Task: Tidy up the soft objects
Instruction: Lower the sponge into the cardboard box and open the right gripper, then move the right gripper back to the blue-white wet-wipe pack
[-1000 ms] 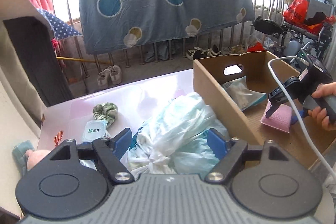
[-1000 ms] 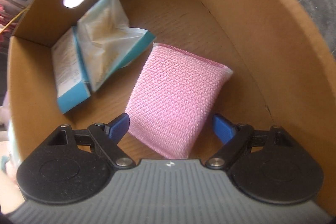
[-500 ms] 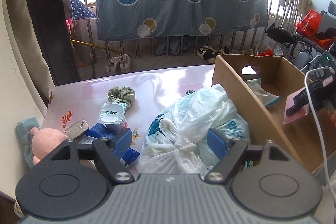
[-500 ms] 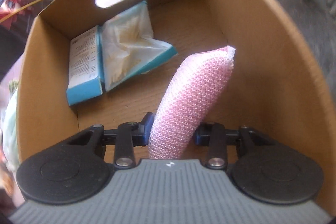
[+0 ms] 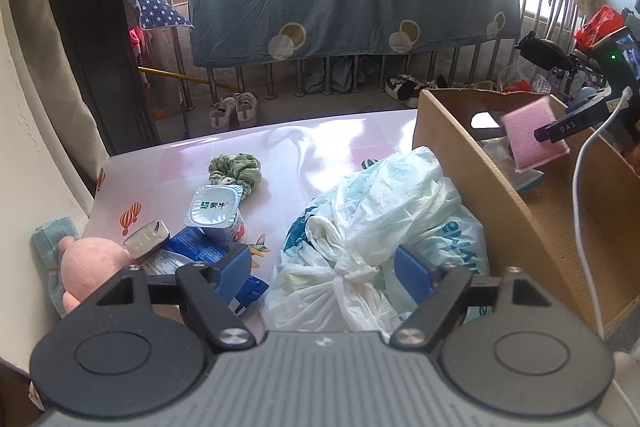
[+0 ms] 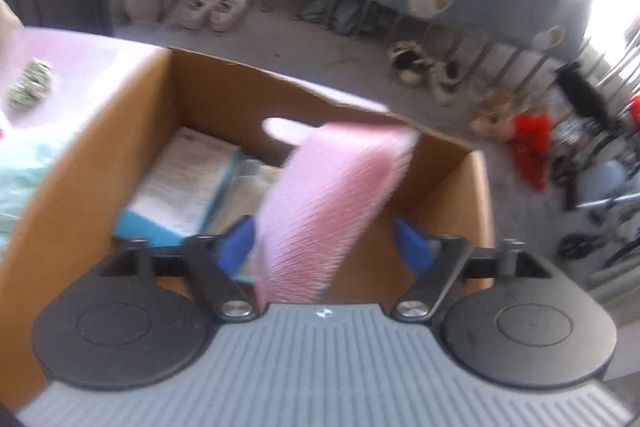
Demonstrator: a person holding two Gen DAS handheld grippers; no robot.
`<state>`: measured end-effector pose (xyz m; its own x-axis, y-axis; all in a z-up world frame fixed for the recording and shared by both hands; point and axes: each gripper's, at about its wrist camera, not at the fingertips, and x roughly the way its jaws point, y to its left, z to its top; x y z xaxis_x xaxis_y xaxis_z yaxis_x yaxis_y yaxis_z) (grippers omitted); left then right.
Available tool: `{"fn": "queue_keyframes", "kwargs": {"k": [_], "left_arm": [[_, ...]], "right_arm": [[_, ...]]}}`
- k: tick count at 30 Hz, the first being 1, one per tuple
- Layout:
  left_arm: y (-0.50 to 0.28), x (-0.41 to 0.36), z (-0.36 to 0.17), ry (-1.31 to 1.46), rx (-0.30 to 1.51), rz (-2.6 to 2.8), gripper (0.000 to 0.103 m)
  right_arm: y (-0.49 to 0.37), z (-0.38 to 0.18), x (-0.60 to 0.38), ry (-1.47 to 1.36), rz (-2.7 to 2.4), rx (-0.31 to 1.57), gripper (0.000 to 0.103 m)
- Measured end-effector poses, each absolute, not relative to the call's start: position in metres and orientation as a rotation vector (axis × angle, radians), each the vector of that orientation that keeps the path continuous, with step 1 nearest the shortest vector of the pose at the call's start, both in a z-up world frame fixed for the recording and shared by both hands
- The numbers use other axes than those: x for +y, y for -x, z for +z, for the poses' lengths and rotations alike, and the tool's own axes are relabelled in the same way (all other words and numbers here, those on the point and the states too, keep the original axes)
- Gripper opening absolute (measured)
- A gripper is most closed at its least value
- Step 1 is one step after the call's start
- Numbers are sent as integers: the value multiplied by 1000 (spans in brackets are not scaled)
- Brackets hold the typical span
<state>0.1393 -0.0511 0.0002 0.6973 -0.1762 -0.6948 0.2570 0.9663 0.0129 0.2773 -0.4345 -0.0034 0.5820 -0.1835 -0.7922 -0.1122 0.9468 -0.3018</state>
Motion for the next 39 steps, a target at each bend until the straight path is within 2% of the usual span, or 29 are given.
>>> {"fn": "queue_keyframes", "kwargs": {"k": [4, 9, 13, 16, 24, 27, 32, 39], "left_arm": [[-140, -54, 0, -124, 762, -245, 80], [-141, -56, -2, -123, 770, -248, 80], [-140, -58, -5, -129, 778, -242, 80], [-139, -56, -6, -132, 784, -233, 80], [-129, -39, -11, -122, 806, -185, 80], [-121, -30, -11, -117, 805, -163, 80], [-101, -5, -10, -89, 785, -108, 81], [-71, 33, -12, -48, 760, -20, 81]], "right_arm": [[-275, -4, -448, 356, -70, 938, 82], [-260, -3, -470, 231, -92, 915, 77], [-256, -6, -474, 92, -65, 917, 50], [-262, -17, -477, -40, -58, 933, 43], [-267, -60, -489, -303, -91, 1034, 44], [-256, -47, -487, -356, -59, 994, 44], [-225, -4, -472, -412, 39, 918, 54], [-183, 42, -422, -440, 203, 878, 57]]}}
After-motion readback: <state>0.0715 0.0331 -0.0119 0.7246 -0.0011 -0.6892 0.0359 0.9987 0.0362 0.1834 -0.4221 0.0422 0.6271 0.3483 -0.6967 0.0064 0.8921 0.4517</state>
